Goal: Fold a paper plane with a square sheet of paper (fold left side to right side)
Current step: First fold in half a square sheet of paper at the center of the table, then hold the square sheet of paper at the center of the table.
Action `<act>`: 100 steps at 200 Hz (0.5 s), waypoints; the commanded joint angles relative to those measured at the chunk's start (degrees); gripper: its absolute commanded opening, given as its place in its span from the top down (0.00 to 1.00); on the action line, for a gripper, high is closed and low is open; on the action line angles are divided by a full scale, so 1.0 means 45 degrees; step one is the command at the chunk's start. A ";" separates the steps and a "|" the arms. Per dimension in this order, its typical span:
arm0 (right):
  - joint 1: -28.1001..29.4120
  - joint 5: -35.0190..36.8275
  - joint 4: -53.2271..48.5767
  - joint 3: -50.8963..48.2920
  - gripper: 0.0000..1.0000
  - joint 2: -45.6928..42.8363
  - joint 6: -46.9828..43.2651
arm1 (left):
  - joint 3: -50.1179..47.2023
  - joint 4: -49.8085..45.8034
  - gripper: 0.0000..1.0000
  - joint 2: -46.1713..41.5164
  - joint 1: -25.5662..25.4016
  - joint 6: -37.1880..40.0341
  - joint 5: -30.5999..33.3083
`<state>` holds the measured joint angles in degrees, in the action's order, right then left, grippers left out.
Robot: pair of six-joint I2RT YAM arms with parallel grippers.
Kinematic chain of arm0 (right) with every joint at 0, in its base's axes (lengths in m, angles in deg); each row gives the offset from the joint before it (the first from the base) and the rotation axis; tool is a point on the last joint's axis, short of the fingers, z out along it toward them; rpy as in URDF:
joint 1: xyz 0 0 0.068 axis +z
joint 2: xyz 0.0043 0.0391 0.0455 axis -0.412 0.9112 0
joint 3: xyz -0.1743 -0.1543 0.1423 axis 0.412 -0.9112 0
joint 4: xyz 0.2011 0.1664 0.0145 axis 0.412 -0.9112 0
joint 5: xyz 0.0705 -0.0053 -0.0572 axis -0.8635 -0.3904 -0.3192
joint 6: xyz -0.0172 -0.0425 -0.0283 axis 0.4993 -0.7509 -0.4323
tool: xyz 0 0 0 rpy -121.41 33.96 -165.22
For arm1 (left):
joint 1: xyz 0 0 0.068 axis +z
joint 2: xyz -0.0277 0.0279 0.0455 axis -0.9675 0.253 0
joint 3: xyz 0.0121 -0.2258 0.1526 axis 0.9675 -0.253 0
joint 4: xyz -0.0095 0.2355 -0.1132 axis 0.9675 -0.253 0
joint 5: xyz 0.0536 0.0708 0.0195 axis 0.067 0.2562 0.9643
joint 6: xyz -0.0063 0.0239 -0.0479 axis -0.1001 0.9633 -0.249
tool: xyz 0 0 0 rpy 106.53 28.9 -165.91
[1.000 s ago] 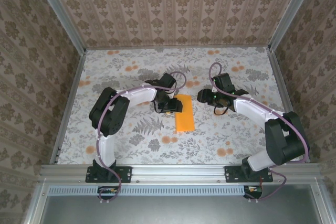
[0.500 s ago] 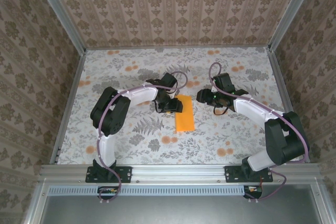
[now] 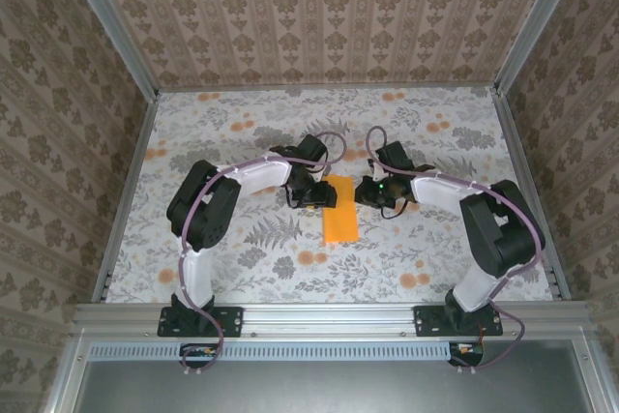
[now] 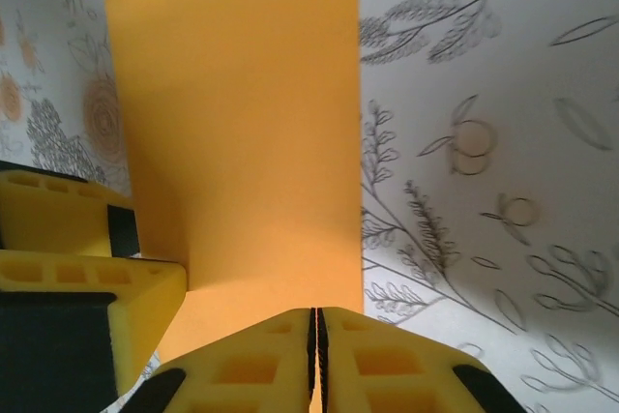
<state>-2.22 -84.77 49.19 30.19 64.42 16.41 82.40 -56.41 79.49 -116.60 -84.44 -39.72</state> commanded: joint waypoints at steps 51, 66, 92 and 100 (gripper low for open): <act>0.0536 -0.0371 -0.0341 0.1080 0.89 0.1317 0.0053 | -0.0161 -0.0244 0.51 0.0776 -0.0239 0.0295 0.0360; 0.0556 -0.0273 -0.0580 0.1180 0.89 0.1521 -0.0004 | -0.0161 -0.0252 0.51 0.0767 -0.0240 0.0295 0.0360; 0.0575 -0.0017 -0.1008 0.1305 0.89 0.1806 -0.0119 | -0.0161 -0.0245 0.51 0.0743 -0.0244 0.0295 0.0380; 0.0573 0.0054 -0.1146 0.1332 0.89 0.1882 -0.0176 | -0.0167 -0.0225 0.51 0.0728 -0.0239 0.0302 0.0380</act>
<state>0.10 -85.78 47.93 34.69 71.31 16.69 82.40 -56.43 79.49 -116.64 -84.44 -39.55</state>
